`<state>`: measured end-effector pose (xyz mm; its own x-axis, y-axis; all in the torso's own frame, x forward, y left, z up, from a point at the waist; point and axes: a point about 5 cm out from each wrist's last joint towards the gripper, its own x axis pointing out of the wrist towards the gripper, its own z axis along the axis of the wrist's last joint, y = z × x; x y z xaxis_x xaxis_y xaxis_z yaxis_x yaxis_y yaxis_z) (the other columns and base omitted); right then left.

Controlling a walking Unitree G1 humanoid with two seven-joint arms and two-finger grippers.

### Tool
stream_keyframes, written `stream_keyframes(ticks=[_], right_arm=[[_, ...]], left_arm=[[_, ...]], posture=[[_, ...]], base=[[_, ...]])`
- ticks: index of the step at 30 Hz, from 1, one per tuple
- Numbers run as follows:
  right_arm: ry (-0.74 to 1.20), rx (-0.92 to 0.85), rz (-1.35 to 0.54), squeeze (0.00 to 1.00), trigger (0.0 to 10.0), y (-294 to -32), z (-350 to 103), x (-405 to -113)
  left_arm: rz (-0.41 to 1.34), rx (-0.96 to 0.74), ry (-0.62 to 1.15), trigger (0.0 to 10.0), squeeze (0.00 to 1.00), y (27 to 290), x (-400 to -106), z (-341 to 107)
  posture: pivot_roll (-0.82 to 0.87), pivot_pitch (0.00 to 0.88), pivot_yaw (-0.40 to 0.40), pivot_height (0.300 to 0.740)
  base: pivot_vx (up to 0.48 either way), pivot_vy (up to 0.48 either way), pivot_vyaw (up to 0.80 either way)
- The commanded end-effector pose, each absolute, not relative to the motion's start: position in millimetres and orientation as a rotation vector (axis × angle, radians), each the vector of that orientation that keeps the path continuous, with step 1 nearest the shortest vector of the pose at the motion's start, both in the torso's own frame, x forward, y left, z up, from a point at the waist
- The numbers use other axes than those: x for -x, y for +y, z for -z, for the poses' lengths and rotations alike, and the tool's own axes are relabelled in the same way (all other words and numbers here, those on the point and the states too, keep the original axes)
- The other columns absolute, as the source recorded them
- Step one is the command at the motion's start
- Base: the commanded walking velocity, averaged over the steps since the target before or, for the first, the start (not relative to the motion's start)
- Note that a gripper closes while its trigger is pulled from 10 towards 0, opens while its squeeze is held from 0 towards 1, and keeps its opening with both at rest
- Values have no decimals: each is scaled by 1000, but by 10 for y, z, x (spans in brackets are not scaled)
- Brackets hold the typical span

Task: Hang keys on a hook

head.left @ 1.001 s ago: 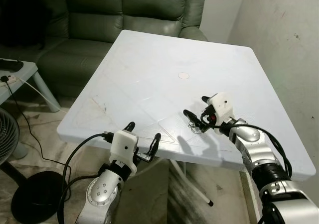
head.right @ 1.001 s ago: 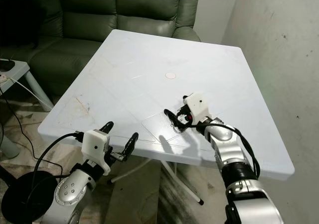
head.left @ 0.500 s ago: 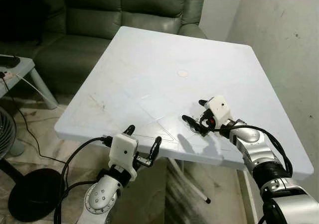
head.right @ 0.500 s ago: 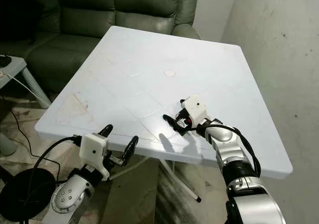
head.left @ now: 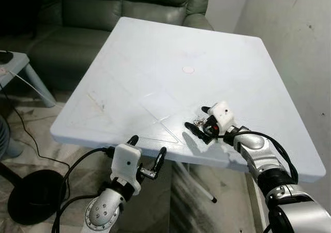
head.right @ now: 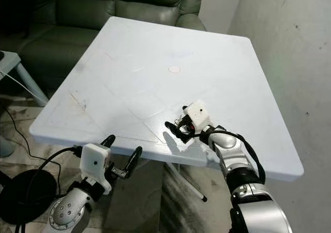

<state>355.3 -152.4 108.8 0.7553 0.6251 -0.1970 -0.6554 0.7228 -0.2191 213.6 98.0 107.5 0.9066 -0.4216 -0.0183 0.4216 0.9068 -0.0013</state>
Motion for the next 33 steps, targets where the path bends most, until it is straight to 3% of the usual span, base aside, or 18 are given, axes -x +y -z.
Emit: stream_keyframes(ticks=[1,2,3,4,5,6,7,8,33], right_arm=[[96,294,-722,0,6118,-1505,-1145,-3582],[95,292,-723,0,6118,-1501,-1146,-3583],[94,290,-724,0,4667,-1490,-1145,-3584],[92,288,-726,0,4157,-1483,-1146,-3584],[92,285,-728,0,1451,-1474,-1144,-3583],[92,284,-729,0,2118,-1467,-1143,-3584],[91,282,-730,0,2157,-1465,-1143,-3584],[88,276,-737,0,0,-1459,-1144,-3581],[82,283,-721,0,0,-1508,-1166,-3599]], left_arm=[[443,-9,25,10000,0,969,-2098,-1091],[442,-8,27,10000,0,970,-2095,-1091],[440,-9,29,10000,0,974,-2090,-1093],[439,-9,31,10000,0,975,-2087,-1095],[437,-9,32,10000,0,976,-2084,-1096],[434,-9,34,10000,0,977,-2082,-1099],[433,-8,35,10000,0,975,-2080,-1102],[431,-9,36,10000,0,976,-2078,-1103],[424,-12,47,10000,0,974,-2087,-1109]], posture=[[93,177,-91,740],[93,177,-91,740],[94,179,-92,740],[96,183,-93,740],[97,184,-94,740],[98,186,-95,740],[99,188,-96,740],[99,189,-97,740],[94,194,-95,740]], base=[[0,0,0],[0,0,0],[0,0,0],[0,0,0],[0,0,0],[0,0,0],[0,0,0],[0,0,0],[0,0,0]])
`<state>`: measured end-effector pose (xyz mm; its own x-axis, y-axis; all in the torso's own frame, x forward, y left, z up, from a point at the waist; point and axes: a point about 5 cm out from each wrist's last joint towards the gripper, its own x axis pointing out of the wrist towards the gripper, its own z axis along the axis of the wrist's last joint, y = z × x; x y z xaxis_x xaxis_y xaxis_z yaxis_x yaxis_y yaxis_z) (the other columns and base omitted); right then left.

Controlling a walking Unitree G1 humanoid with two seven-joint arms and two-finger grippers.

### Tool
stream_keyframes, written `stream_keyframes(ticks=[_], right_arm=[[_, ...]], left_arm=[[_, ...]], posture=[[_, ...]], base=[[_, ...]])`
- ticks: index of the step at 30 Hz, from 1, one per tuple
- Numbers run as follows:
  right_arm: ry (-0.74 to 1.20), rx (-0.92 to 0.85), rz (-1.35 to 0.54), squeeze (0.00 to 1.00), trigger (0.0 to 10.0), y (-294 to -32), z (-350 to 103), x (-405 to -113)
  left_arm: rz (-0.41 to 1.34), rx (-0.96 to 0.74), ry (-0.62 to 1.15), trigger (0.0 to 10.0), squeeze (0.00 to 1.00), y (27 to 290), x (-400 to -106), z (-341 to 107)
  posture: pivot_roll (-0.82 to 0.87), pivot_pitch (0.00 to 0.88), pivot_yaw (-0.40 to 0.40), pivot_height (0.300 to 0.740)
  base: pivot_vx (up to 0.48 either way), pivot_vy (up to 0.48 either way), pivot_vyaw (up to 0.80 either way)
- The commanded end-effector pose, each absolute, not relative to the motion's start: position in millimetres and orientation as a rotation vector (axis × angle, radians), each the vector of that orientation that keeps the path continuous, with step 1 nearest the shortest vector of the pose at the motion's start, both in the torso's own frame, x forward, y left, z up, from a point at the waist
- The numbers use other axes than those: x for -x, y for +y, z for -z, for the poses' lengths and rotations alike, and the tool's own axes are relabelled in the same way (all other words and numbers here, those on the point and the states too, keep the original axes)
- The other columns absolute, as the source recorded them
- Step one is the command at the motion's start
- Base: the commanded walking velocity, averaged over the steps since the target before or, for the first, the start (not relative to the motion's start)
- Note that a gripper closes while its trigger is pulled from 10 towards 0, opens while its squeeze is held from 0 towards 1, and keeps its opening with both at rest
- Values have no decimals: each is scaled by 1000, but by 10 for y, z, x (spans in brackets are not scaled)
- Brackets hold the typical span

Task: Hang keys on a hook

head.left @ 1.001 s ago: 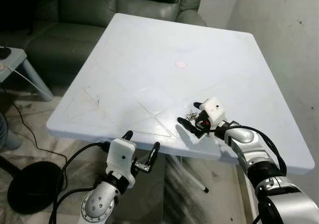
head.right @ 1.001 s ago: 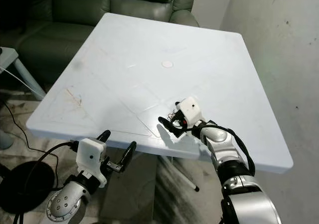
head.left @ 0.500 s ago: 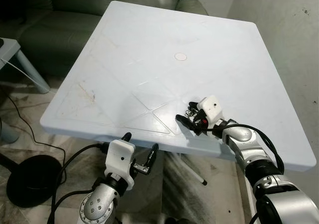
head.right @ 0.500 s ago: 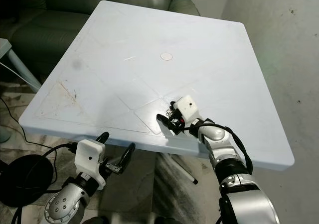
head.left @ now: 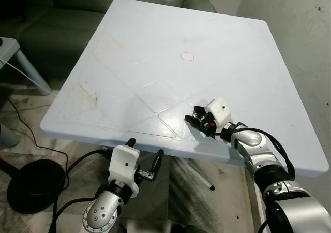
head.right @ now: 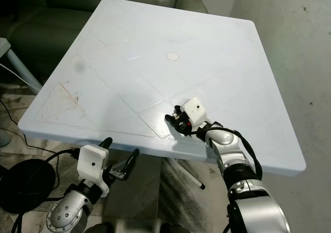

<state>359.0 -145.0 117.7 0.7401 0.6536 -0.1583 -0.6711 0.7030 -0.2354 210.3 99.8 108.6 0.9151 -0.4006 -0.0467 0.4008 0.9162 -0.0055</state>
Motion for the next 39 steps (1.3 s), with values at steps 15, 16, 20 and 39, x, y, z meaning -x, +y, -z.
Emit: stream_keyframes(ticks=[15,16,20,39], right_arm=[[84,286,-716,0,3569,-1510,-1171,-3608],[84,287,-715,0,3765,-1512,-1171,-3608],[84,288,-714,0,3725,-1513,-1172,-3609],[48,132,-498,0,10000,-1486,-1267,-3734]], left_arm=[[425,-10,45,10000,0,966,-2087,-1112],[425,-9,45,10000,0,965,-2087,-1113],[425,-8,44,10000,0,960,-2089,-1113],[415,-5,39,10000,0,961,-2119,-1118]], posture=[[94,193,-95,740],[94,193,-95,740],[94,193,-95,740],[94,185,-96,740]], base=[[0,0,0],[0,0,0],[0,0,0],[0,0,0]])
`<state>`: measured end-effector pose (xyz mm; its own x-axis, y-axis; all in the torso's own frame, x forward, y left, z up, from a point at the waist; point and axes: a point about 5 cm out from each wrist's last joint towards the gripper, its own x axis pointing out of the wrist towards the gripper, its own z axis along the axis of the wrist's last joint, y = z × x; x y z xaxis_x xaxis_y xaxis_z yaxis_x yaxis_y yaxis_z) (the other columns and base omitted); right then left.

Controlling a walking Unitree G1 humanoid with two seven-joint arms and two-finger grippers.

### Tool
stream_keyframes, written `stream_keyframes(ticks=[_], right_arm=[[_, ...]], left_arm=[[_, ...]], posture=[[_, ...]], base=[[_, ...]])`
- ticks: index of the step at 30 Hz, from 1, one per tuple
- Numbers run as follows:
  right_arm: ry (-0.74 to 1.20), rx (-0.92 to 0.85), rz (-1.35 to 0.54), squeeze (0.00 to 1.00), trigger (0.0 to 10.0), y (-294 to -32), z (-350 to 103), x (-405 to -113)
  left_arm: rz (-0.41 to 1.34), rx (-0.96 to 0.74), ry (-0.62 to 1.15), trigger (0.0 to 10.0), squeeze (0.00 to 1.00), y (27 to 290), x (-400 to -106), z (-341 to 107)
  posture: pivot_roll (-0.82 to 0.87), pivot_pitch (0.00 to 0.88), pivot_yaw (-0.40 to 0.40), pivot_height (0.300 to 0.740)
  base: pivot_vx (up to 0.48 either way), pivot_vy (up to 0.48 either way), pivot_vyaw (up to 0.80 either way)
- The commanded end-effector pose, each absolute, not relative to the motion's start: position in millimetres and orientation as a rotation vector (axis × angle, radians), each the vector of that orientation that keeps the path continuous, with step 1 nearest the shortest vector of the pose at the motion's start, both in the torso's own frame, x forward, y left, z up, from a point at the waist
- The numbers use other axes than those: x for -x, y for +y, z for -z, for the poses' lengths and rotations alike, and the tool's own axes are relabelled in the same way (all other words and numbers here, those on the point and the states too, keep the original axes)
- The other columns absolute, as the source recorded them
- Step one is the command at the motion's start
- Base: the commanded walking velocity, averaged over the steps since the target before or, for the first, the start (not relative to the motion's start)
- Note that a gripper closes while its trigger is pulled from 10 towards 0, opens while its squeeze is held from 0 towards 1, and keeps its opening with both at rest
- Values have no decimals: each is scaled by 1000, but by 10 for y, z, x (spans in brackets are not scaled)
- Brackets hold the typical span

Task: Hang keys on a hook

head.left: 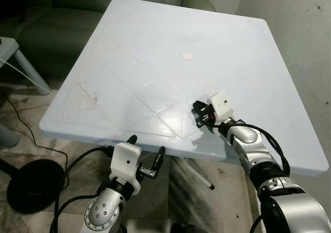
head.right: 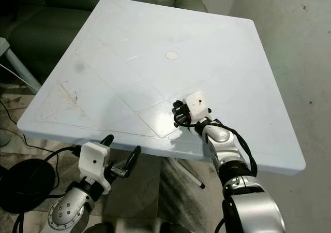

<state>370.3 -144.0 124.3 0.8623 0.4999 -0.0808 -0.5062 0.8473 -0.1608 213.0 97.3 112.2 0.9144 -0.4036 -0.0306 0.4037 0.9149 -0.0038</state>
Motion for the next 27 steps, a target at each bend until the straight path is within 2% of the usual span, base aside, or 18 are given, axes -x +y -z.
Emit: stream_keyframes(ticks=[1,9,18,23,24,25,26,27], right_arm=[[47,121,-496,0,10000,-1488,-1273,-3738],[-2,-126,-425,0,10000,-1582,-1470,-3837],[-39,-268,-404,0,10000,-1636,-1579,-3876],[-72,-291,-423,0,10000,-1640,-1649,-3880],[-79,-291,-426,0,5255,-1638,-1656,-3878],[-89,-292,-428,0,4039,-1638,-1667,-3875],[-96,-293,-429,0,4039,-1639,-1674,-3874],[-101,-294,-426,0,0,-1643,-1688,-3874]], left_arm=[[415,-5,39,10000,0,962,-2120,-1118],[414,-7,37,10000,0,955,-2134,-1119],[410,-10,34,10000,0,954,-2149,-1123],[408,-10,29,10000,0,948,-2163,-1128],[408,-10,28,10000,0,945,-2167,-1128],[408,-10,28,10000,0,941,-2170,-1129],[409,-10,27,10000,0,938,-2174,-1128],[409,-9,25,10000,0,931,-2179,-1128]], posture=[[94,185,-96,740],[91,182,-93,740],[92,179,-94,740],[90,172,-96,740],[89,170,-97,740],[89,170,-97,740],[87,167,-98,740],[87,166,-98,740]], base=[[0,0,0],[0,0,0],[0,0,0],[0,0,0],[0,0,0],[0,0,0],[0,0,0],[0,0,0]])
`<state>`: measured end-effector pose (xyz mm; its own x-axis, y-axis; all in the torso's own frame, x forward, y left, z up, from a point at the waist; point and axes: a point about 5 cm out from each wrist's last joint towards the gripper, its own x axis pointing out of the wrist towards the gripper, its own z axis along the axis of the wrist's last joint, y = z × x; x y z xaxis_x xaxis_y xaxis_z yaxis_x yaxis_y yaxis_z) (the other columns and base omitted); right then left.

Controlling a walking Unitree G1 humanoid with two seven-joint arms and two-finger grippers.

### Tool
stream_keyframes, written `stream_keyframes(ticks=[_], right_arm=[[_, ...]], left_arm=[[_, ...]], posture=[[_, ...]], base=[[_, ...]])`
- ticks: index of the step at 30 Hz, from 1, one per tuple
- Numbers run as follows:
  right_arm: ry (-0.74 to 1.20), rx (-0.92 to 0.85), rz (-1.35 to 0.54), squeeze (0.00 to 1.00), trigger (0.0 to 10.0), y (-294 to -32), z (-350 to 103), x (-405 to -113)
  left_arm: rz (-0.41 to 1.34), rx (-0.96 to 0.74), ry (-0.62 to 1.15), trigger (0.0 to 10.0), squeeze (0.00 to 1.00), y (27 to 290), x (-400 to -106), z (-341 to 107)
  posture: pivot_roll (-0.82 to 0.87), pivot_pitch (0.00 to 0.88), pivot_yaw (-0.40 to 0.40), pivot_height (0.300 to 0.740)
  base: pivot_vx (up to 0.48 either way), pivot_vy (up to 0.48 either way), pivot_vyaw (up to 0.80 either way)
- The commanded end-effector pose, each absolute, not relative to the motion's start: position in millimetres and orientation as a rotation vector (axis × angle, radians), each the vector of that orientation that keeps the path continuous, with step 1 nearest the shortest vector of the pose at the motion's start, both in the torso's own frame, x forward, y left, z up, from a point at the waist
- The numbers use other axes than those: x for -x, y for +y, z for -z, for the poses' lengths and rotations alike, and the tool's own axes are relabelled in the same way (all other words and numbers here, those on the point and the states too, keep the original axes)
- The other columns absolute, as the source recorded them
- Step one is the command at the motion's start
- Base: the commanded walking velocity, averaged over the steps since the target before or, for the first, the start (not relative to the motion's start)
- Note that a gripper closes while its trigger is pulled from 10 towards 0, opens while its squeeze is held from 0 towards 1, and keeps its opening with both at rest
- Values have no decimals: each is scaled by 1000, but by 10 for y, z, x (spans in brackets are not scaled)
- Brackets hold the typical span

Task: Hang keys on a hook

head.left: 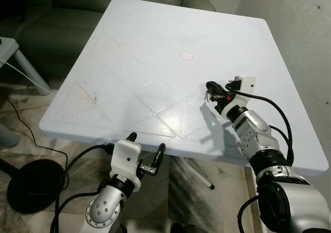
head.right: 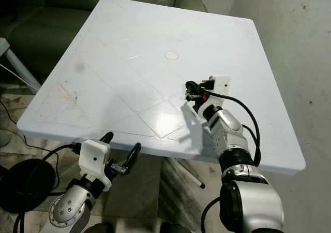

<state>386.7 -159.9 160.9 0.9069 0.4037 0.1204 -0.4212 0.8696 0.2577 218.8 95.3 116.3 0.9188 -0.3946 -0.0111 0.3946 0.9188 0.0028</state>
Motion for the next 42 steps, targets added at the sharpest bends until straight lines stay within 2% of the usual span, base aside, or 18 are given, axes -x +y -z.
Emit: stream_keyframes(ticks=[1,3,4,5,6,7,14,22,34,36,42], right_arm=[[-116,-298,-425,0,0,-1648,-1721,-3876],[-131,-303,-426,0,0,-1651,-1748,-3876],[-156,-300,-423,0,2196,-1657,-1794,-3872],[-167,-298,-423,0,2196,-1660,-1814,-3870],[-174,-297,-424,0,4824,-1661,-1826,-3868],[-198,-270,-406,0,10000,-1672,-1864,-3861],[-331,-125,-387,0,10000,-1652,-1959,-3667],[-361,-67,-303,0,10000,-1671,-1880,-3357],[-318,-64,-160,0,10000,-1703,-1720,-3074],[-281,-73,-135,0,10000,-1676,-1632,-3015],[-243,-28,-124,0,10000,-1653,-1547,-2981]], left_arm=[[408,-8,23,10000,0,924,-2192,-1131],[407,-6,20,10000,0,922,-2201,-1133],[406,-6,16,10000,0,922,-2215,-1138],[405,-5,15,10000,0,921,-2221,-1141],[404,-5,14,10000,0,920,-2224,-1143],[391,15,9,10000,0,925,-2250,-1155],[311,95,-25,10000,0,1036,-2426,-1242],[240,95,-84,10000,0,1241,-2663,-1377],[167,55,-150,10000,0,1463,-2844,-1468],[146,38,-161,10000,0,1549,-2914,-1485],[137,58,-167,10000,0,1581,-2987,-1507]], posture=[[87,161,-100,740],[86,154,-102,740],[84,151,-102,740],[84,151,-102,740],[84,151,-102,740],[78,141,-105,740],[57,116,-108,740],[28,84,-98,740],[9,3,-62,740],[6,0,-57,740],[3,0,-46,740]], base=[[0,0,0],[0,0,0],[0,0,0],[0,0,0],[0,0,0],[0,0,0],[0,0,0],[0,0,0],[0,0,0],[0,0,0],[0,0,0]])
